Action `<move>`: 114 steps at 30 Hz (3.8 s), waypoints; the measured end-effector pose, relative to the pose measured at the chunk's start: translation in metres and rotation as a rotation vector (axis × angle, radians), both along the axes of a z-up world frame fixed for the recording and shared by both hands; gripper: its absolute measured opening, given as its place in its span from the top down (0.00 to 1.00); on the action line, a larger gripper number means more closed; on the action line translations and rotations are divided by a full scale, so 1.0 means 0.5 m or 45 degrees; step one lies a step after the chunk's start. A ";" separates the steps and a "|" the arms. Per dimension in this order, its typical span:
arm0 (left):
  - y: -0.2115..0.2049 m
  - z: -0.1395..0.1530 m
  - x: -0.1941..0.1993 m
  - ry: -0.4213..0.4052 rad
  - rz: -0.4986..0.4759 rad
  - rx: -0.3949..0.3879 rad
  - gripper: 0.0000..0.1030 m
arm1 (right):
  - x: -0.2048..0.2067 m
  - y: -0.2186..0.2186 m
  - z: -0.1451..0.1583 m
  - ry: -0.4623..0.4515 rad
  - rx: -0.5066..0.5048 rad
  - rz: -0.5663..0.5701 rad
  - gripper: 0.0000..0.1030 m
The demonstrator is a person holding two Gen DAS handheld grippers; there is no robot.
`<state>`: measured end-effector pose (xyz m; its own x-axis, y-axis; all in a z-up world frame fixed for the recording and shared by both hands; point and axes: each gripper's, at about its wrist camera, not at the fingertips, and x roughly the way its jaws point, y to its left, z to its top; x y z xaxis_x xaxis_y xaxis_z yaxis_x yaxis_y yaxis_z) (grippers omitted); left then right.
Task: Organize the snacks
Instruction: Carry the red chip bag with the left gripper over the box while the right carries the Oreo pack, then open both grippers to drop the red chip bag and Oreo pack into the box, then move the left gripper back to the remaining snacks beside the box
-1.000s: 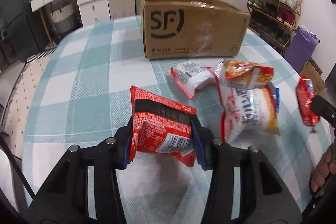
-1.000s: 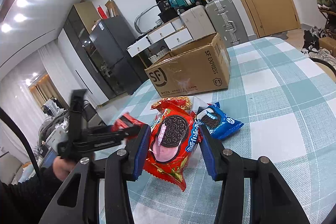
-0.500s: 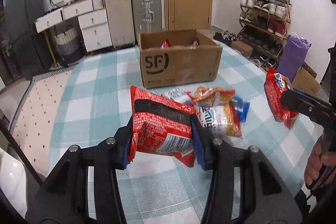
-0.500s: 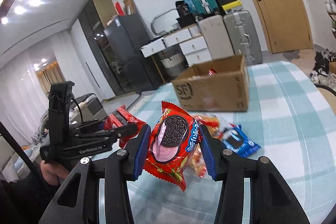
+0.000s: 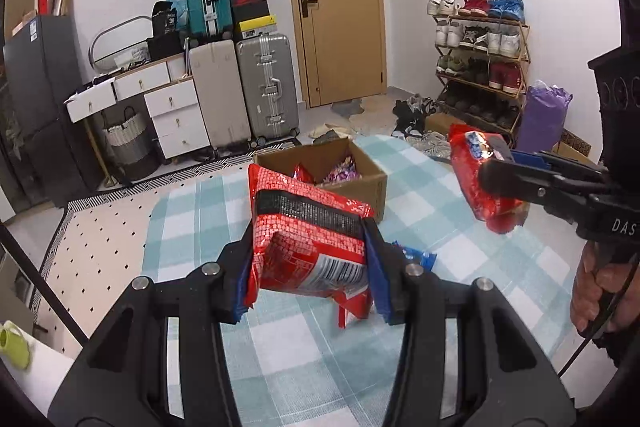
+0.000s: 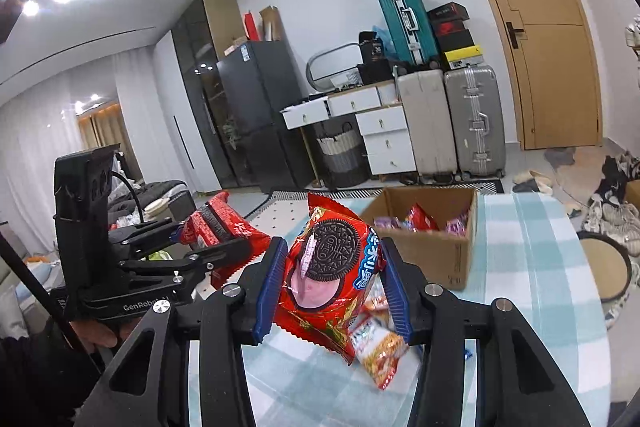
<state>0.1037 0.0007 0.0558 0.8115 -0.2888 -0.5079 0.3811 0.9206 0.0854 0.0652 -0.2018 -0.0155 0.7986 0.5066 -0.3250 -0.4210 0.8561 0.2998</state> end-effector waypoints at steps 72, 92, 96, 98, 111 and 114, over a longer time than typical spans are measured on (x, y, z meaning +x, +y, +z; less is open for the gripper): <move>-0.060 -0.111 0.452 0.141 0.200 -0.046 0.16 | 0.413 -0.100 -0.039 0.180 0.046 0.015 0.11; -0.042 -0.003 0.013 -0.093 0.235 -0.052 0.01 | 0.017 -0.083 -0.024 -0.025 0.195 0.026 0.01; -0.041 -0.018 -0.029 -0.051 0.241 -0.061 0.01 | -0.041 -0.095 -0.057 0.002 0.214 -0.037 0.00; -0.040 -0.032 -0.041 -0.034 0.238 -0.068 0.01 | -0.057 -0.100 -0.072 0.013 0.205 -0.066 0.00; -0.057 -0.217 0.003 0.216 0.232 -0.027 0.01 | -0.091 -0.078 -0.178 0.039 0.085 -0.093 0.00; -0.068 -0.252 0.039 0.256 0.230 -0.021 0.01 | -0.071 -0.068 -0.198 0.066 0.048 -0.105 0.00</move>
<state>0.1231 -0.0332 -0.0704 0.7341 -0.1583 -0.6603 0.2184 0.9758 0.0088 0.0295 -0.2357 -0.1143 0.8205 0.4527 -0.3490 -0.3328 0.8747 0.3522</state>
